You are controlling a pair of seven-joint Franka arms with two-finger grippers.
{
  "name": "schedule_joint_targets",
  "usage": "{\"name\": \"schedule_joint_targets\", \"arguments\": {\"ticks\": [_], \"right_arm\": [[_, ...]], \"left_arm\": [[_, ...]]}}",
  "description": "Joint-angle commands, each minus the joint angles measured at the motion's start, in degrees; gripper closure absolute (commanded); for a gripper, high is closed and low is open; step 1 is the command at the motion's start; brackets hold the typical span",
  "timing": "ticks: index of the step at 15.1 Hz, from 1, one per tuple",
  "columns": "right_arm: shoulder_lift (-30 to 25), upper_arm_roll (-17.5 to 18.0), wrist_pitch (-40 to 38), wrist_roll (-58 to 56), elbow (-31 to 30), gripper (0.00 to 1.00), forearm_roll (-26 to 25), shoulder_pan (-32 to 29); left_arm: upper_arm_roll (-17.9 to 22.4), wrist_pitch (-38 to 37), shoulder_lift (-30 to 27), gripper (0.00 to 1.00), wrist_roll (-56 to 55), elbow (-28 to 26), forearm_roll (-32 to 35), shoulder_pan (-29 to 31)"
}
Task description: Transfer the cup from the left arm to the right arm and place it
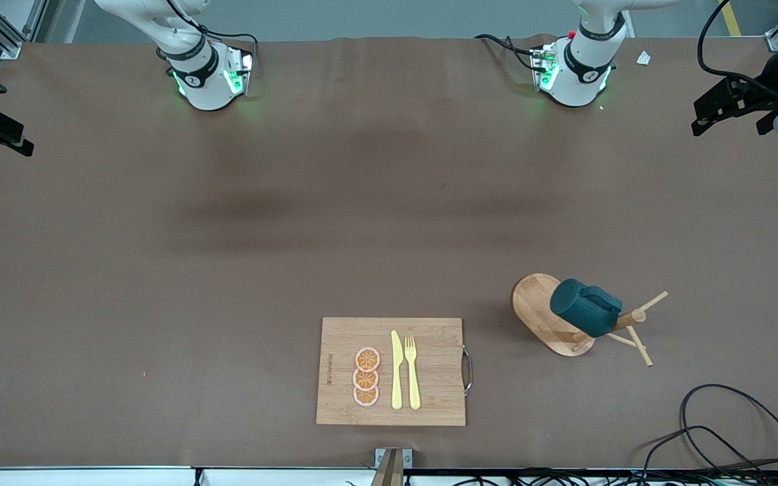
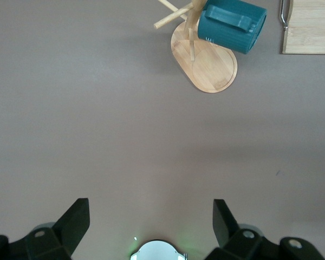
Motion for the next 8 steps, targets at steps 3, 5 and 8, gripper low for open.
{"name": "schedule_joint_targets", "arguments": {"ticks": [3,5,8], "right_arm": [[-1.19,0.54,0.03,-0.43,-0.93,0.0,0.4,-0.98],[-1.19,0.54,0.03,-0.43,-0.93,0.0,0.4,-0.98],[-1.19,0.54,-0.06,-0.43,-0.93,0.0,0.4,-0.98]], "left_arm": [[-0.21,-0.77,0.27,0.0,0.4,0.73,-0.63,0.18],[-0.21,-0.33,0.1,0.0,0.4,0.21,-0.54,0.18],[-0.21,1.34,-0.43,0.0,0.4,-1.03,-0.45,0.26]]}}
